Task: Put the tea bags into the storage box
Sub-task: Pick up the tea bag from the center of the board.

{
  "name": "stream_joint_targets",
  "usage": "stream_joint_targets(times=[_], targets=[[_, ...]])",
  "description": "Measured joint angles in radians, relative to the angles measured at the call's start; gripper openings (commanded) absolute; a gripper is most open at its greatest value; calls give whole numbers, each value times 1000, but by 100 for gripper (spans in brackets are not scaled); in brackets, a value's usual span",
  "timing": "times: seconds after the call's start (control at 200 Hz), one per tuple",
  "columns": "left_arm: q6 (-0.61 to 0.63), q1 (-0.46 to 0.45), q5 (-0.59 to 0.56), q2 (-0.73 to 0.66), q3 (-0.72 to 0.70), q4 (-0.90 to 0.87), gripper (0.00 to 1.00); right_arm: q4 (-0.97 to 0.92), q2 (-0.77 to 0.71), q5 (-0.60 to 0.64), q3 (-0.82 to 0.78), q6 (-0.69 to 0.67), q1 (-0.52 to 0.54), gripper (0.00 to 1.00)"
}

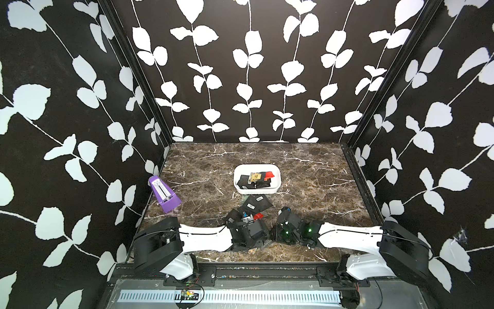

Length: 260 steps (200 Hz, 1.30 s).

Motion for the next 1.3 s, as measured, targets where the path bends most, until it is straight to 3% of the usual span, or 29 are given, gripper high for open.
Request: stream_joint_targets(times=[0.36, 0.56, 0.985, 1.175, 1.3], targets=[[1, 0, 1, 16, 13, 0, 0, 8, 16, 0, 2, 0, 5, 45], [2, 0, 2, 18, 14, 0, 0, 37, 34, -5, 3, 1, 5, 40], [4, 3, 2, 21, 17, 1, 0, 79, 66, -12, 3, 3, 11, 21], [5, 3, 5, 25, 21, 1, 0, 80, 78, -12, 3, 4, 11, 0], [5, 4, 6, 26, 23, 0, 0, 82, 79, -15, 3, 3, 11, 0]])
